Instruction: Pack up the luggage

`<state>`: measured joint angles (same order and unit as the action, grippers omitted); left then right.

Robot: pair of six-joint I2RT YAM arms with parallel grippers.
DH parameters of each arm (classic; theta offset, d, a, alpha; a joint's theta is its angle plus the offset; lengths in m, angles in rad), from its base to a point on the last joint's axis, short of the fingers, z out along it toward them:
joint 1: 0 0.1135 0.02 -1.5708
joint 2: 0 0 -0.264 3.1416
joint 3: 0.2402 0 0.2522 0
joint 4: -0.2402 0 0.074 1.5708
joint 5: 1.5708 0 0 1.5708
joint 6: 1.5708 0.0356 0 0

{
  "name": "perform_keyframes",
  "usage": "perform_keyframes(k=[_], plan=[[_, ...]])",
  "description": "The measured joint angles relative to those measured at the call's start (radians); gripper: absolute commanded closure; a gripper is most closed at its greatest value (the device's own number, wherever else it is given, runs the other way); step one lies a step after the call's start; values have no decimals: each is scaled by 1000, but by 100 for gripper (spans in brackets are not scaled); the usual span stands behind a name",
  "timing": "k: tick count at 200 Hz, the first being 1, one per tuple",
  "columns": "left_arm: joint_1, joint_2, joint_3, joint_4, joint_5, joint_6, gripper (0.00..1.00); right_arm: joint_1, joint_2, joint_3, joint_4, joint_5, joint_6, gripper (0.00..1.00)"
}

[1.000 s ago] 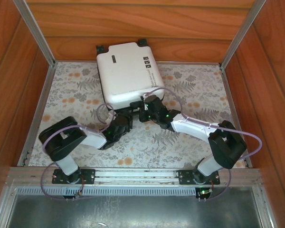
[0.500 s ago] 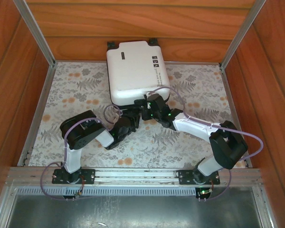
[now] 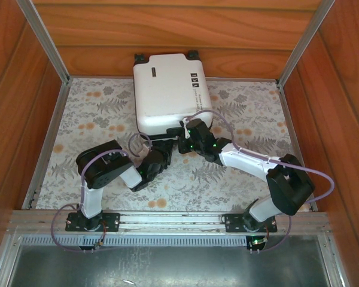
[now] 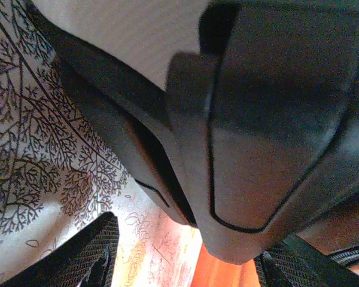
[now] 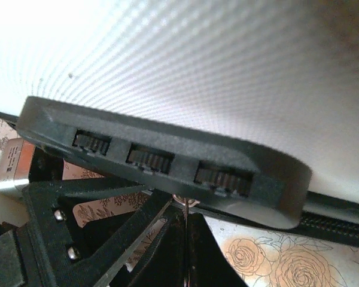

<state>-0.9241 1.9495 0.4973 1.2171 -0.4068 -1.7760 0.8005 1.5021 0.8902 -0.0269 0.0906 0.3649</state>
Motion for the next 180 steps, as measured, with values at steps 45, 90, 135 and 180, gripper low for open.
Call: perform_keyframes(k=[45,90,135,180], plan=[[-9,46,50,65,-61,-10,76,-10,0,0,3,-1,-4,100],[-3,79,100,69,-73,24,100,-27,0,-20,24,24,-53,100],[31,24,46,47,-13,59,100,-2,0,-45,57,58,-144,100],[88,-32,-22,39,56,78,100,18,-5,-55,50,143,-219,100]])
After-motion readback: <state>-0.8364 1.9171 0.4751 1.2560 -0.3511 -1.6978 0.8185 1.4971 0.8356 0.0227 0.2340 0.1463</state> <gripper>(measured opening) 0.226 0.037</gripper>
